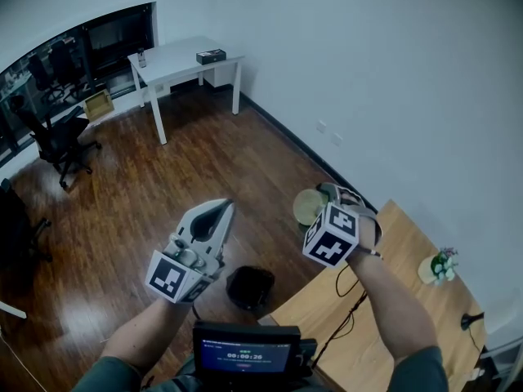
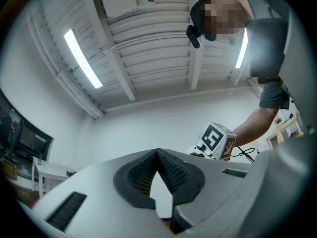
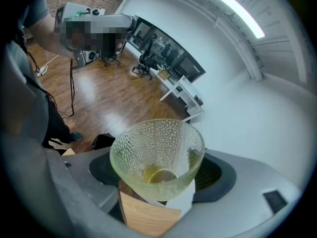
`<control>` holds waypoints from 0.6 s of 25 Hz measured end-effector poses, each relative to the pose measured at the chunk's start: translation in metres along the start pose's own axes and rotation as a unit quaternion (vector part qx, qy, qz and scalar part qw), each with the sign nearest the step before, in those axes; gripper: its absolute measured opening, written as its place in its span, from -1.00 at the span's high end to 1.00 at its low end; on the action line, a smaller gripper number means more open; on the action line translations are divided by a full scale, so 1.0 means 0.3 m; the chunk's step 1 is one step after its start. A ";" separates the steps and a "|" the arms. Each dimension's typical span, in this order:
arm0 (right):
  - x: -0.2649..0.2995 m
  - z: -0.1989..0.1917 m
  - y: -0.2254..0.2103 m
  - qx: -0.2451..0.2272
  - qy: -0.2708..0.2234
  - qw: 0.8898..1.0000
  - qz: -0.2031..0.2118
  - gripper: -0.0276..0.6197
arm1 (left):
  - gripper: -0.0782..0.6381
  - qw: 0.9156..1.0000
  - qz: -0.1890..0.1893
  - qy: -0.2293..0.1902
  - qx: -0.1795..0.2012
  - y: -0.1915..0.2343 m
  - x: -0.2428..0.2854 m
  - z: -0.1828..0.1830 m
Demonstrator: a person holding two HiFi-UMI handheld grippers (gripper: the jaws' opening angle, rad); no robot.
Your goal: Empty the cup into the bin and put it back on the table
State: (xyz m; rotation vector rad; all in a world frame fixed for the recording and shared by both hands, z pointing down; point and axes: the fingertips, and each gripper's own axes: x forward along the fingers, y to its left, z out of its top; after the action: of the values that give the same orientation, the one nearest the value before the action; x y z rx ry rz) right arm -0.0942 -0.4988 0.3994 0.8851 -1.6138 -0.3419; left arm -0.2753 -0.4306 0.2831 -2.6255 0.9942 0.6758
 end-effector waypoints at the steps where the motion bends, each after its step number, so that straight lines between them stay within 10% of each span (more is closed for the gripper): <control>1: 0.003 -0.001 0.000 -0.003 0.002 1.000 0.000 -0.32 | 0.81 1.000 0.002 0.004 0.000 0.007 -0.005 -0.002; 15: -0.016 0.037 -0.020 -0.056 0.015 0.998 -0.024 -0.33 | 0.81 1.000 0.017 0.011 -0.004 0.024 -0.028 0.000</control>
State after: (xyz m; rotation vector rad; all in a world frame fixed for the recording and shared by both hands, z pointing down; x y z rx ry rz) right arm -0.1023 -0.5021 0.3891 0.8405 -1.5331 -0.4466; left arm -0.2857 -0.4311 0.2868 -2.6330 1.0474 0.6619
